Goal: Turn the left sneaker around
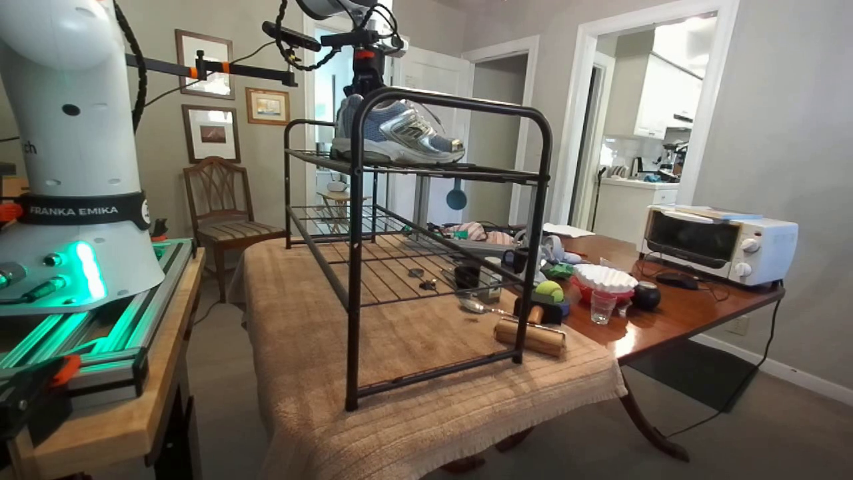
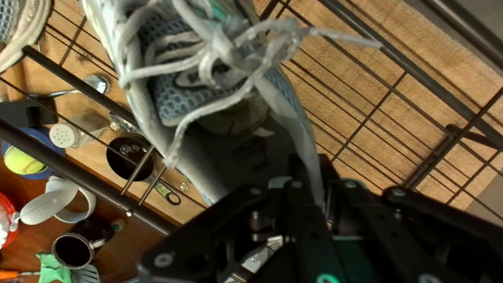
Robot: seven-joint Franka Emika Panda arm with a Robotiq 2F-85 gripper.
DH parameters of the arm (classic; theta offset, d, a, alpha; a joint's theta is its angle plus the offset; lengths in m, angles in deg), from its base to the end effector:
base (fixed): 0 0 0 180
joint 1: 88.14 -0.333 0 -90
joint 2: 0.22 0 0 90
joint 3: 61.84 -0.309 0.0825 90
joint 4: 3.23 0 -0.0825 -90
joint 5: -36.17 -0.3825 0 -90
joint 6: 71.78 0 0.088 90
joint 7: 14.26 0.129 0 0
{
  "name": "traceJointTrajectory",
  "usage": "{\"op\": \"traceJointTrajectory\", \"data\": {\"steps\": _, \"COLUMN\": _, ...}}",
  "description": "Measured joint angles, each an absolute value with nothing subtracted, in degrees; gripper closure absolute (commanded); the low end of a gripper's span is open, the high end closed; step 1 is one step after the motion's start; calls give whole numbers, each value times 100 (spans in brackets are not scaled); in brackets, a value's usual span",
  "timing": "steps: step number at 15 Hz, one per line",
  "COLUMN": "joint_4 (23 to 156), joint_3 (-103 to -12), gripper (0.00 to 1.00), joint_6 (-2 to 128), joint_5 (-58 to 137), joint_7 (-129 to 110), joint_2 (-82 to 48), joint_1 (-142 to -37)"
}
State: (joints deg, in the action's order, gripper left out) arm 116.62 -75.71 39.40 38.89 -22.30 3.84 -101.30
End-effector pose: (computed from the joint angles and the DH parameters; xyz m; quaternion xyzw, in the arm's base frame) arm 0.4631 0.2328 0.4184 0.9496 0.3093 -0.0358 0.0366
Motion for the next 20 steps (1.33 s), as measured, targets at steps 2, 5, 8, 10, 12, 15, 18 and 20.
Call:
{"op": "traceJointTrajectory", "data": {"steps": 2, "joint_4": 11663, "joint_3": -7618, "gripper": 97, "joint_6": 3939, "joint_5": 4021, "joint_7": -2264, "joint_2": 382, "joint_1": -10167}}
{"op": "traceJointTrajectory", "data": {"steps": 5, "joint_4": 11665, "joint_3": -7668, "gripper": 97, "joint_6": 3858, "joint_5": 4156, "joint_7": -2508, "joint_2": 382, "joint_1": -10221}}
{"op": "traceJointTrajectory", "data": {"steps": 8, "joint_4": 11665, "joint_3": -7682, "gripper": 97, "joint_6": 3671, "joint_5": 4172, "joint_7": -2966, "joint_2": 383, "joint_1": -10254}}
{"op": "traceJointTrajectory", "data": {"steps": 10, "joint_4": 11665, "joint_3": -7686, "gripper": 97, "joint_6": 3574, "joint_5": 4172, "joint_7": -3324, "joint_2": 384, "joint_1": -10278}}
{"op": "traceJointTrajectory", "data": {"steps": 12, "joint_4": 11664, "joint_3": -7690, "gripper": 97, "joint_6": 3515, "joint_5": 4172, "joint_7": -3627, "joint_2": 384, "joint_1": -10308}}
{"op": "traceJointTrajectory", "data": {"steps": 15, "joint_4": 11660, "joint_3": -7704, "gripper": 97, "joint_6": 3486, "joint_5": 4172, "joint_7": -3942, "joint_2": 385, "joint_1": -10366}}
{"op": "traceJointTrajectory", "data": {"steps": 18, "joint_4": 11650, "joint_3": -7741, "gripper": 97, "joint_6": 3486, "joint_5": 4172, "joint_7": -4176, "joint_2": 385, "joint_1": -10420}}
{"op": "traceJointTrajectory", "data": {"steps": 20, "joint_4": 11637, "joint_3": -7755, "gripper": 97, "joint_6": 3462, "joint_5": 4172, "joint_7": -4440, "joint_2": 385, "joint_1": -10433}}
